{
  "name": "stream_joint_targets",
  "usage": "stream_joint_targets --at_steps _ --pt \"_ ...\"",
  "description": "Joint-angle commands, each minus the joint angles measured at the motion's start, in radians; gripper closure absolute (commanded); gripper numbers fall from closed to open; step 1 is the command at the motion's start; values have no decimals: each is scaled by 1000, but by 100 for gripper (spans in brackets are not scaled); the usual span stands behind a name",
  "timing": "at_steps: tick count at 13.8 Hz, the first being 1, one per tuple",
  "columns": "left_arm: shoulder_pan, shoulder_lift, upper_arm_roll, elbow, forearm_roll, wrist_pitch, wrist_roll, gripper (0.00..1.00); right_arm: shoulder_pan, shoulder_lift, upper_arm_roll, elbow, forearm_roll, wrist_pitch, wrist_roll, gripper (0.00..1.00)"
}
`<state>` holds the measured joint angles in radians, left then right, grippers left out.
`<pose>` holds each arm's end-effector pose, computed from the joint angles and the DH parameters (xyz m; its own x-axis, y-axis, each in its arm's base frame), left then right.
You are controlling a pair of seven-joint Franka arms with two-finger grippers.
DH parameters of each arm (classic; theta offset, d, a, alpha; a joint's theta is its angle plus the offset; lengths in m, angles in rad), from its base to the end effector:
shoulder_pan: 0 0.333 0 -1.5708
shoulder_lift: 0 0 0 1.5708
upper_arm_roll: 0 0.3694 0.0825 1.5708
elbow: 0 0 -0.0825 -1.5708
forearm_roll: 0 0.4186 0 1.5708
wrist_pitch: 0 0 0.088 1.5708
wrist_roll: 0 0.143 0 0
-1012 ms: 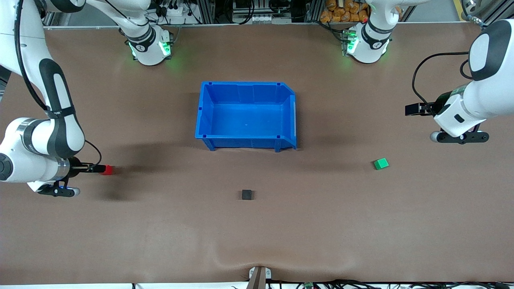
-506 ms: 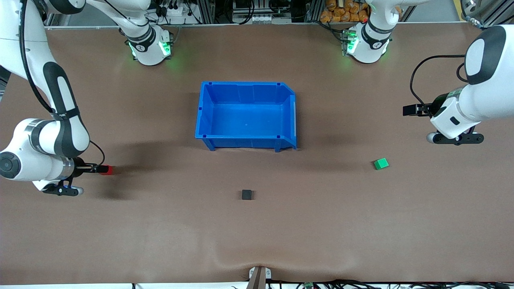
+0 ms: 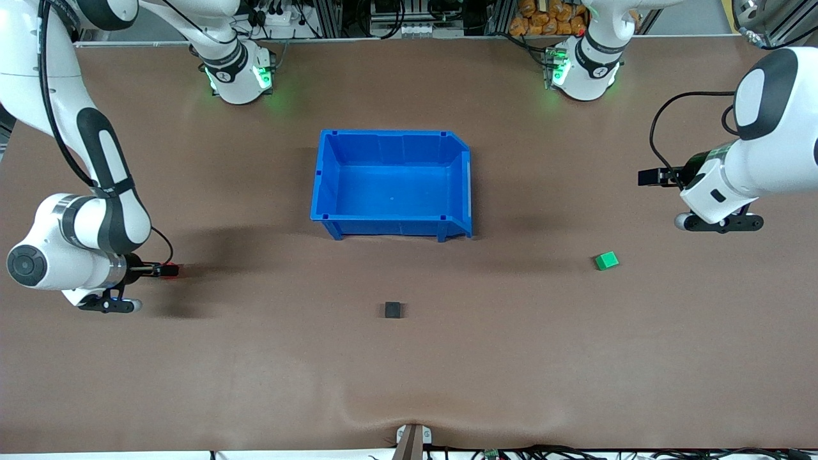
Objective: Attach green and red cubes to black cube
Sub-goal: 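Lower the open right gripper down over the red cube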
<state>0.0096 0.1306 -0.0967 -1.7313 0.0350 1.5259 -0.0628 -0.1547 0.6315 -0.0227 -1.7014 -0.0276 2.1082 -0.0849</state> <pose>0.5888 -0.0439 0.4837 0.9447 -0.0213 -0.3271 -0.0369 -0.9985 -0.0416 0.6873 -0.1242 0.1942 0.9716 -0.0725 -0.2250 -0.0711 -0.9974 0.0143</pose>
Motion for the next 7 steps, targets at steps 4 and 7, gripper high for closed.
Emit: stream_joint_targets --at_steps 4,7 --pt "-3 4 -3 -5 17 10 -14 0 -19 20 13 -3 0 15 -30 0" --pt "-2 4 -3 -17 17 17 -14 0 -22 30 13 -12 0 53 -82 11"
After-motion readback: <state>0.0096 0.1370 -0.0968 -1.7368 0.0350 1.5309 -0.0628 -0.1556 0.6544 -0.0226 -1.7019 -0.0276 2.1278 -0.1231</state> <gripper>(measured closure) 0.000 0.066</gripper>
